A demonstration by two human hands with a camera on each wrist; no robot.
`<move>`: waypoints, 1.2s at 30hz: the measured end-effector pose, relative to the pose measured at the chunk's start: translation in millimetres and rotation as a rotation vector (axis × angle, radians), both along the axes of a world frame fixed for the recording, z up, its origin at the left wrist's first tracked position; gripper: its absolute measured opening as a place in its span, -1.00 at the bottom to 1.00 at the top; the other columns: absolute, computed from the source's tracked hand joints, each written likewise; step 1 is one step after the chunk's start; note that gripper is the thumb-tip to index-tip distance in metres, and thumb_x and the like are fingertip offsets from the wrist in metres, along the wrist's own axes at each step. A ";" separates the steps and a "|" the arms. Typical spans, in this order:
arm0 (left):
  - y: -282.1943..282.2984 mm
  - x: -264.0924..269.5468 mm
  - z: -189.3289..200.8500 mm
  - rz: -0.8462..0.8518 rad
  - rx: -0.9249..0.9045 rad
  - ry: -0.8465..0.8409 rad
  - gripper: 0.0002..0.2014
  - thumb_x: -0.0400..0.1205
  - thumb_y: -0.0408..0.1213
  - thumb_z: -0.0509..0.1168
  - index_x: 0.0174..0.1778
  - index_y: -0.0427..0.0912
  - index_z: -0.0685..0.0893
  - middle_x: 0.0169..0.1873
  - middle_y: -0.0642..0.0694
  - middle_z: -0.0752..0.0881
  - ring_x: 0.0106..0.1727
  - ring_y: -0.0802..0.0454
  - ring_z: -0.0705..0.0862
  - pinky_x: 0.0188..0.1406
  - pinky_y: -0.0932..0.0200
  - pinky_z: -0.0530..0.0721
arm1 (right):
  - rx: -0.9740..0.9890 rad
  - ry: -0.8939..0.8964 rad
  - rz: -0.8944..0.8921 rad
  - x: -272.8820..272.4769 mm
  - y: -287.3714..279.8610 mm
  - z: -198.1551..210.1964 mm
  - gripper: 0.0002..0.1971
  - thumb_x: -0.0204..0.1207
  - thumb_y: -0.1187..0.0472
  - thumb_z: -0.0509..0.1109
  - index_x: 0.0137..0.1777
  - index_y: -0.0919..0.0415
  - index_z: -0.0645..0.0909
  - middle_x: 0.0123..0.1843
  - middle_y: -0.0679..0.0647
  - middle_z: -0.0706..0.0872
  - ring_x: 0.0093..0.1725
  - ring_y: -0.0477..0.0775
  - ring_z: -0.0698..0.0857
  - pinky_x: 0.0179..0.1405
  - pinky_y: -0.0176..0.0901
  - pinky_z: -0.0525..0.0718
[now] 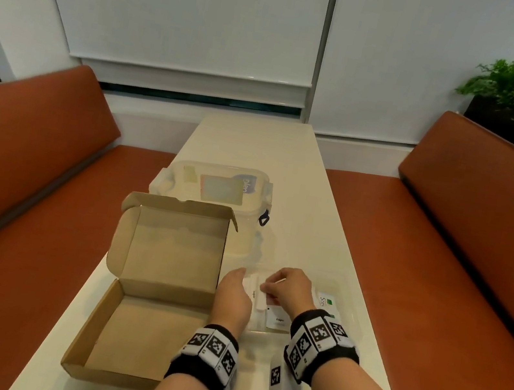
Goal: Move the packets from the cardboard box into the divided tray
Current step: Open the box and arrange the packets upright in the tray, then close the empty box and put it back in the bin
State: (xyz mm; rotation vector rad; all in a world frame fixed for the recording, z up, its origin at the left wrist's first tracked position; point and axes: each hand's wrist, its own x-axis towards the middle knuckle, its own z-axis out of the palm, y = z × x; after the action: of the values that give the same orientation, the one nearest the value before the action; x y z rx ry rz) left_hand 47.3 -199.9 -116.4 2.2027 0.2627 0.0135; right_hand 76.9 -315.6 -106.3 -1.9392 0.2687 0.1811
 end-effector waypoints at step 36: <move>29.0 0.1 45.2 0.060 0.146 -0.118 -0.64 0.69 0.01 0.17 -0.08 -0.18 0.74 -0.25 -0.05 0.74 -0.21 0.00 0.65 -0.22 0.17 0.58 | -0.185 -0.252 0.095 -7.9 47.0 12.8 -0.72 0.64 0.12 0.27 0.21 0.24 0.67 0.04 0.14 0.76 -0.10 -0.02 0.64 -0.09 -0.26 0.54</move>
State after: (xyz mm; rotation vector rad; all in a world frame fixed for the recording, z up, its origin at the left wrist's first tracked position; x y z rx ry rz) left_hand 47.4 -170.9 -71.2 2.3276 0.2691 0.2012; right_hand 69.0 -268.6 -93.6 -2.1345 0.0261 -0.0286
